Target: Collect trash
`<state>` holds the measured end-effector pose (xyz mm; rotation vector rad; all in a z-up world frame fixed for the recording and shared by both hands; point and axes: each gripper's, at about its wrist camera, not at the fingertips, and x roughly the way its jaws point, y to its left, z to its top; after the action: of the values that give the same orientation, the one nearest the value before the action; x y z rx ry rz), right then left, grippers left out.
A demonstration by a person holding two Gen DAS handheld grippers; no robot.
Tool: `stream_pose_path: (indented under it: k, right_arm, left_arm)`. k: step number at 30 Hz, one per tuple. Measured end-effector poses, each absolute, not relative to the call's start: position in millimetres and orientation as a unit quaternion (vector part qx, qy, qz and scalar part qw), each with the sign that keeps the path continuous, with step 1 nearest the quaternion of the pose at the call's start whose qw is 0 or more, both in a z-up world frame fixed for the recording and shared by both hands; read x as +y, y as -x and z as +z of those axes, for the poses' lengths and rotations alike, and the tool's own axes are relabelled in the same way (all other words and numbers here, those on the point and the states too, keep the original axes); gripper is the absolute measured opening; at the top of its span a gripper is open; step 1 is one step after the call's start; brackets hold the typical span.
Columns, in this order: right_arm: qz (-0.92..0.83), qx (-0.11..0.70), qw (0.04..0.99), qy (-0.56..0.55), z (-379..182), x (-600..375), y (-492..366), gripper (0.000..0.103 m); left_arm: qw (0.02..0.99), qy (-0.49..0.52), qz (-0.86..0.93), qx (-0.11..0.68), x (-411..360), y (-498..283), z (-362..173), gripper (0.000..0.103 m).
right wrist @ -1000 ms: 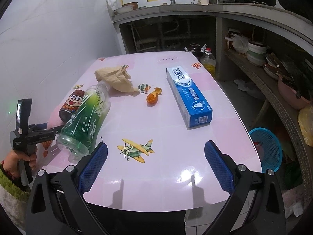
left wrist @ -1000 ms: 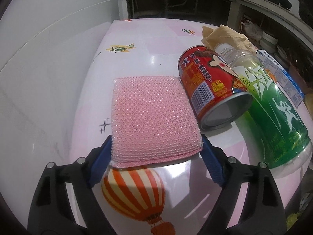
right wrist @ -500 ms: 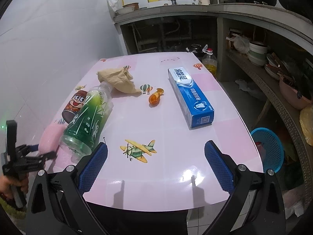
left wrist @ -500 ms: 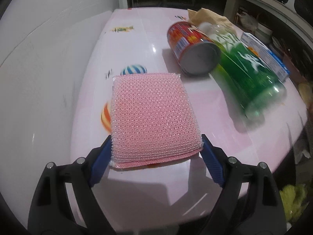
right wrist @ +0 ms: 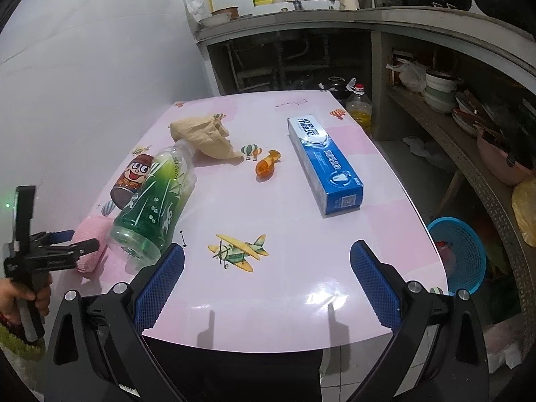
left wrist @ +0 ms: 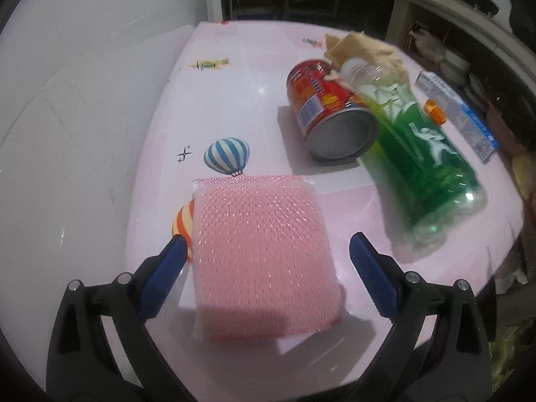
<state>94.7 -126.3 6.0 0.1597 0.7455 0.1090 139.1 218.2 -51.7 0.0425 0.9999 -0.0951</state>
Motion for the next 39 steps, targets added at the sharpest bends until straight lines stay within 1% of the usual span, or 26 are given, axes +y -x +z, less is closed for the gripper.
stream_pose_path:
  k: [9, 12, 14, 16, 17, 19, 20, 22, 25, 29, 35, 37, 39]
  right_arm:
    - [0.077, 0.371, 0.921, -0.087, 1, -130, -109, 0.096]
    - [0.103, 0.372, 0.917, -0.098, 2, -129, -129, 0.092]
    - [0.120, 0.379, 0.911, -0.112, 1, -127, -146, 0.088]
    - [0.137, 0.392, 0.901, -0.127, -3, -123, -170, 0.081]
    - [0.141, 0.397, 0.898, -0.127, -6, -120, -182, 0.080]
    - [0.137, 0.405, 0.896, -0.119, -10, -112, -199, 0.073]
    - [0.135, 0.409, 0.896, -0.111, -12, -107, -209, 0.072]
    - [0.120, 0.422, 0.893, -0.097, -19, -97, -230, 0.061]
    - [0.085, 0.436, 0.893, -0.076, -29, -91, -255, 0.050]
    - [0.046, 0.442, 0.894, -0.051, -38, -89, -276, 0.043]
    - [0.021, 0.459, 0.888, -0.028, -51, -84, -303, 0.032]
    - [0.015, 0.459, 0.888, -0.024, -53, -84, -307, 0.025]
    - [0.016, 0.460, 0.887, -0.025, -54, -84, -308, 0.021]
  left_arm:
    - [0.867, -0.005, -0.052, 0.495, 222, -154, -67, 0.093]
    - [0.869, 0.001, -0.053, 0.492, 225, -155, -67, 0.093]
    - [0.869, 0.003, -0.054, 0.492, 225, -154, -67, 0.093]
    - [0.869, 0.008, -0.056, 0.491, 226, -153, -67, 0.093]
    - [0.869, 0.011, -0.058, 0.491, 226, -153, -67, 0.093]
    - [0.870, 0.017, -0.059, 0.488, 228, -150, -67, 0.093]
    - [0.871, 0.018, -0.058, 0.487, 229, -149, -67, 0.093]
    - [0.873, 0.015, -0.056, 0.484, 230, -146, -68, 0.088]
    - [0.876, 0.016, -0.053, 0.480, 234, -142, -67, 0.081]
    - [0.878, 0.035, -0.056, 0.473, 240, -137, -66, 0.080]
    - [0.881, 0.031, -0.058, 0.469, 241, -134, -67, 0.080]
    - [0.881, 0.032, -0.058, 0.468, 242, -133, -67, 0.079]
    - [0.882, 0.037, -0.058, 0.467, 243, -133, -66, 0.079]
